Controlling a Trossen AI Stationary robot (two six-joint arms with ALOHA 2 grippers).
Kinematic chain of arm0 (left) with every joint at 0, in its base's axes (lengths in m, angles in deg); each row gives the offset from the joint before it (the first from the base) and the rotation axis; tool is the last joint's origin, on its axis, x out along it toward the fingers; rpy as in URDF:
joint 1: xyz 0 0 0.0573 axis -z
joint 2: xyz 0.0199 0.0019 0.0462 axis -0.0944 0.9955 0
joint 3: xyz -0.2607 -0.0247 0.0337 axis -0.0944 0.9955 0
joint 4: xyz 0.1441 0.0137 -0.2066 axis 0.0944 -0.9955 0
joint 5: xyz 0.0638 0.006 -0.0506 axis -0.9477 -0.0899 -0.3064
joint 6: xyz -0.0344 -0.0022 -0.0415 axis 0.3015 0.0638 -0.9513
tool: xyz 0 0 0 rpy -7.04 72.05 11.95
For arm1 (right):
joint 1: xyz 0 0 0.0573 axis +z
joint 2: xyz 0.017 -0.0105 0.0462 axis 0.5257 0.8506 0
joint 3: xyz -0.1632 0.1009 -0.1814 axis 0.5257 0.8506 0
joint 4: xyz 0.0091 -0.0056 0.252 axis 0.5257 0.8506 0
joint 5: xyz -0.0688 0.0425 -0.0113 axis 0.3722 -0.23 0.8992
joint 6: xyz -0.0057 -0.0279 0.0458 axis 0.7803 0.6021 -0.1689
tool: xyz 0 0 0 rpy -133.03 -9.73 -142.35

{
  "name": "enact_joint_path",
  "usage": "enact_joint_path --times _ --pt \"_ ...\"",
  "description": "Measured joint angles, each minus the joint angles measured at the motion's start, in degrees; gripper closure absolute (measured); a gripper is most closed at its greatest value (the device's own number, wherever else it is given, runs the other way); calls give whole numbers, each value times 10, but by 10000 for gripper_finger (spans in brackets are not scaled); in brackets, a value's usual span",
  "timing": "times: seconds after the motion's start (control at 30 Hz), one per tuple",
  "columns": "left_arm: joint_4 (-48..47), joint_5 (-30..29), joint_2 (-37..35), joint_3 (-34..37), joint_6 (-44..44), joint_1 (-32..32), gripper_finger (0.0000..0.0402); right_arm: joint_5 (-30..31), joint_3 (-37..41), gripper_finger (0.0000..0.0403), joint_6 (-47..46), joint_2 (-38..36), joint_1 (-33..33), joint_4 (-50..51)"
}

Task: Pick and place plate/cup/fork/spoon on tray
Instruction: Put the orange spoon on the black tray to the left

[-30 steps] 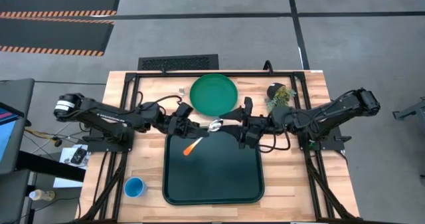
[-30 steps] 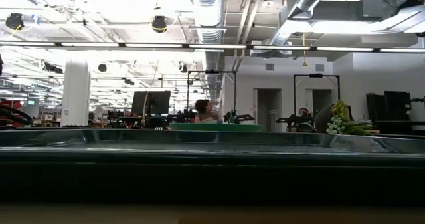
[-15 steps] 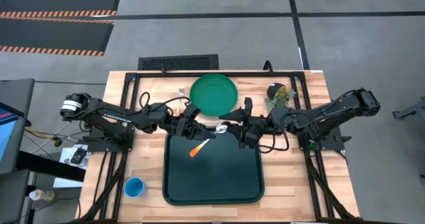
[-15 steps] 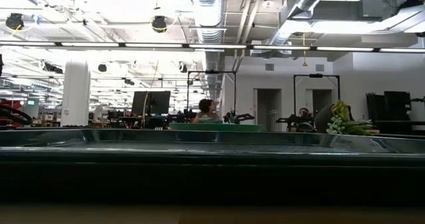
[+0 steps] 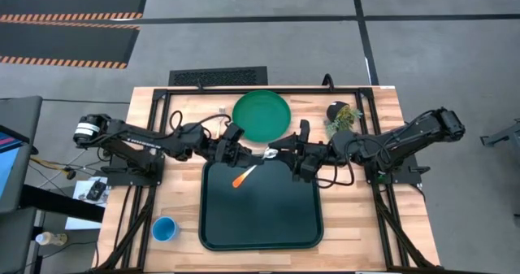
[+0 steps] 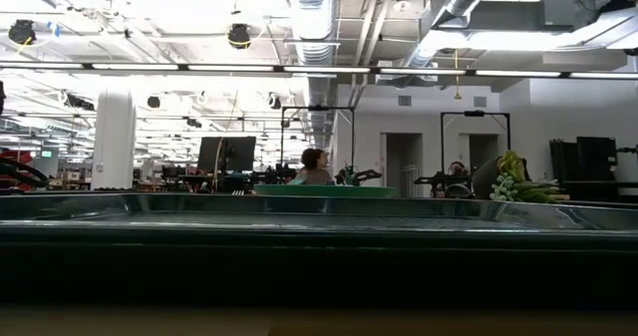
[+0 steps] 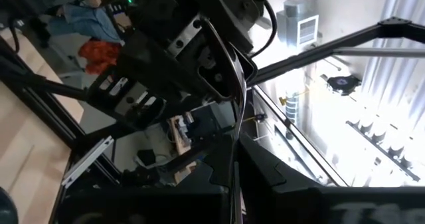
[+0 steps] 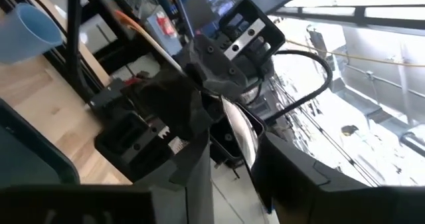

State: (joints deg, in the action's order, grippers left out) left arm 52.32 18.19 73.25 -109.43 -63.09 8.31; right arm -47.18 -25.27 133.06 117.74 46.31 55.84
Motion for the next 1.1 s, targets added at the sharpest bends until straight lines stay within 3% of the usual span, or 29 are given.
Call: enact_joint_path --times 0.23,0.47,1.1 --pt "-5 -16 0 0 -4 -8 401 66 0 266 28 0 19 -22" --pt "-5 -20 0 0 -13 -17 401 95 0 387 55 0 33 -15" --pt "-4 -55 -1 0 37 -20 367 151 1 400 -35 1 31 -9"
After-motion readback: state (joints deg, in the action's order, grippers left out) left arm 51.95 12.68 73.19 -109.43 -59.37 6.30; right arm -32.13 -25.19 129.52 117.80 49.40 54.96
